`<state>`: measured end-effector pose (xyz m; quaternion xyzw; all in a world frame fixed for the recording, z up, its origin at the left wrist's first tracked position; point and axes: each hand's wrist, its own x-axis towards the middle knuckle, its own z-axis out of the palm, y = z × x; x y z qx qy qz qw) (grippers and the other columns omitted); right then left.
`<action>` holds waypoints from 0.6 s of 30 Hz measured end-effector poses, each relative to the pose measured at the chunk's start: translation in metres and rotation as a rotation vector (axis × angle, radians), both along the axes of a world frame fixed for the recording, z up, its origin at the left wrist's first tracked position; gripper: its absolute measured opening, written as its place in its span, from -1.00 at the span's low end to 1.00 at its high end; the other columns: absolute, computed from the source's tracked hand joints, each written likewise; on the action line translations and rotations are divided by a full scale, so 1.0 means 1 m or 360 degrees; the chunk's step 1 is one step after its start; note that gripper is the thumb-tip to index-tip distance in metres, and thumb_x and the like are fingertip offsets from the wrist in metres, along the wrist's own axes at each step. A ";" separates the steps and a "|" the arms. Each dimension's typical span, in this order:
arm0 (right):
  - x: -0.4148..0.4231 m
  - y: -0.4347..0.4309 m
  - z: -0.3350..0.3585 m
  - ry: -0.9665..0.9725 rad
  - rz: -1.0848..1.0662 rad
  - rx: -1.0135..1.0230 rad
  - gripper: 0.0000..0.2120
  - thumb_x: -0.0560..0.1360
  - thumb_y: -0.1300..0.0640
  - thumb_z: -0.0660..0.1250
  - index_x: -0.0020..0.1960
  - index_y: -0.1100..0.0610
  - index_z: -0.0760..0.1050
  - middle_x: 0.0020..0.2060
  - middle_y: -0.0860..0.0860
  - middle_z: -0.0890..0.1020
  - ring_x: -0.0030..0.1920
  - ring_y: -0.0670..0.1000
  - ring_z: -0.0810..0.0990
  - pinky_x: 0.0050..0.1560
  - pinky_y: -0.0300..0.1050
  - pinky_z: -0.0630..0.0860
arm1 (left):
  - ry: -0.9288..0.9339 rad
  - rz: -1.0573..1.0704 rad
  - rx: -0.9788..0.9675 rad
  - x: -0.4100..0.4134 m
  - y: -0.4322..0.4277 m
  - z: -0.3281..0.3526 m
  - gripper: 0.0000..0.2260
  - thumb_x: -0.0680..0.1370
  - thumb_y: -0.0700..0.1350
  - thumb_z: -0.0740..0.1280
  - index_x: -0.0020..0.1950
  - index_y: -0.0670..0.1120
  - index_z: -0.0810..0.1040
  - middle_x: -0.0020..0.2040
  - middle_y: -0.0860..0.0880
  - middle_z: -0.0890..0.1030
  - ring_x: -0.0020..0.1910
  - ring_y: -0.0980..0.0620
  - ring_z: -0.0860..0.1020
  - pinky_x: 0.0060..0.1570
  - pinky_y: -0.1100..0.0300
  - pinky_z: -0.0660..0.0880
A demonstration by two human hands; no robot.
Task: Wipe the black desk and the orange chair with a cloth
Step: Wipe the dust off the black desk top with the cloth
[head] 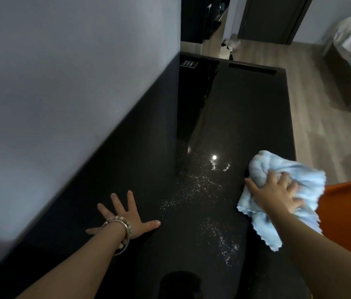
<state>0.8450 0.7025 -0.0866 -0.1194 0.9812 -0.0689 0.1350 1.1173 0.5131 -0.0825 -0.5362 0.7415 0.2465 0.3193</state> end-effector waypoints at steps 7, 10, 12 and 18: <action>0.035 -0.036 -0.001 0.0169 0.0647 -0.0827 -0.89 0.32 0.17 0.34 -0.17 0.11 0.46 -0.19 0.00 0.58 0.00 0.16 0.53 -0.11 0.03 0.44 | 0.0043 0.0032 0.0021 0.002 0.002 -0.004 0.13 0.23 0.53 0.22 0.42 0.12 -0.49 0.42 -0.11 -0.53 0.39 -0.38 -0.42 0.31 -0.46 -0.01; -0.009 -0.032 0.015 0.0347 0.0249 -0.0929 -0.65 0.39 0.15 0.37 0.16 0.11 0.45 0.04 0.17 0.57 0.12 0.24 0.51 0.06 0.11 0.40 | 0.0059 0.0067 0.0027 0.002 0.006 0.004 0.10 0.26 0.50 0.24 0.43 0.13 -0.47 0.42 -0.08 -0.52 0.41 -0.33 -0.41 0.28 -0.50 -0.03; -0.042 -0.026 0.021 0.0161 0.0025 -0.0480 -0.41 0.47 0.01 0.31 0.44 -0.10 0.19 0.40 0.12 0.32 0.39 0.24 0.25 0.27 0.26 0.23 | 0.0061 0.0080 0.0032 0.001 0.008 0.009 0.10 0.26 0.50 0.24 0.43 0.14 -0.46 0.42 -0.08 -0.52 0.41 -0.32 -0.41 0.27 -0.50 -0.04; -0.044 -0.051 0.003 -0.0036 0.0473 -0.0105 -0.39 0.47 -0.34 0.17 0.46 -0.29 0.07 0.54 -0.07 -0.06 0.52 0.17 -0.13 0.34 0.39 0.05 | 0.0080 0.0107 0.0025 0.000 0.006 0.002 0.11 0.25 0.50 0.26 0.44 0.14 -0.46 0.42 -0.08 -0.53 0.40 -0.33 -0.43 0.29 -0.48 -0.04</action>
